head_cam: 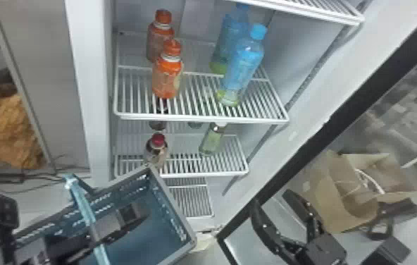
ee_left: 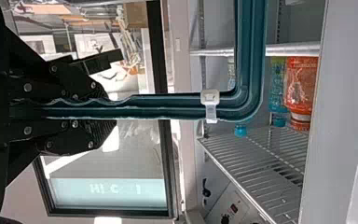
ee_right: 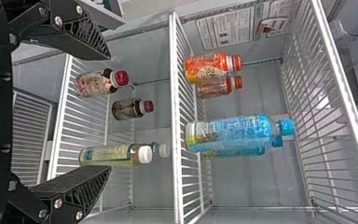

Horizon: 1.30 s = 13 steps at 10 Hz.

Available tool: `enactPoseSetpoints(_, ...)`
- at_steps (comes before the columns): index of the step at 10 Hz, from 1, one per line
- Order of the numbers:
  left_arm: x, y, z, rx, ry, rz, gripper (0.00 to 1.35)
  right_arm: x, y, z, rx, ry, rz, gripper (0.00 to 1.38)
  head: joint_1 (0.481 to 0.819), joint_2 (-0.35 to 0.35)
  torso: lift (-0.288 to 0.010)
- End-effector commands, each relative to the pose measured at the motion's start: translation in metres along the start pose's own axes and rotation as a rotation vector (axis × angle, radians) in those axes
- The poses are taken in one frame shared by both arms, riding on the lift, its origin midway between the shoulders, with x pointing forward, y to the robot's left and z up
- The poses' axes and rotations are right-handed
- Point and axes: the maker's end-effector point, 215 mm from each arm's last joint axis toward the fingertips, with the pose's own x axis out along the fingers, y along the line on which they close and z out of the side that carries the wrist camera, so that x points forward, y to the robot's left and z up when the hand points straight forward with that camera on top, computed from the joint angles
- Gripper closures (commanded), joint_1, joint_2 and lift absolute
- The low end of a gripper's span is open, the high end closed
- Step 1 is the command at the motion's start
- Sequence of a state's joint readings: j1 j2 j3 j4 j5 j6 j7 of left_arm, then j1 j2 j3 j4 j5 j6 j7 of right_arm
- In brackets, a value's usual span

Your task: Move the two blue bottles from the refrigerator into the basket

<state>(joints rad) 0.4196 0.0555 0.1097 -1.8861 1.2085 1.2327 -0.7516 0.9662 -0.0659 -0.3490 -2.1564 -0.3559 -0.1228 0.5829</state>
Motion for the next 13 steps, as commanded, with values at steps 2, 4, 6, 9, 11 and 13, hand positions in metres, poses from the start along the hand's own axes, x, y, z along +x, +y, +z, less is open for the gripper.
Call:
enactPoseSetpoints(2,0.001,0.000,0.000,0.000,0.004,-0.001,1.20,0.007,-0.001,0.010,-0.008,-0.025,0.003,0.22,0.695,-0.350,-0.010)
enactPoseSetpoints(4,0.001,0.000,0.000,0.000,0.004,-0.001,1.20,0.021,-0.008,0.022,-0.017,-0.064,-0.004,0.22,0.695,-0.350,-0.010)
enactPoseSetpoints(6,0.000,0.000,0.000,0.001,0.005,0.001,1.20,0.036,-0.017,0.030,-0.025,-0.097,-0.010,0.23,0.695,-0.350,-0.010)
enactPoseSetpoints(9,0.000,-0.001,0.002,0.007,0.000,-0.001,1.20,0.055,-0.023,0.044,-0.021,-0.148,-0.012,0.22,0.695,-0.350,-0.010)
enactPoseSetpoints(11,0.000,-0.001,0.002,0.007,0.000,-0.001,1.20,0.073,-0.029,0.053,-0.006,-0.189,-0.009,0.22,0.695,-0.350,-0.010)
enactPoseSetpoints(13,0.002,-0.002,0.003,0.008,0.005,-0.004,1.20,0.092,-0.029,0.064,-0.017,-0.213,0.009,0.22,0.695,-0.350,-0.010)
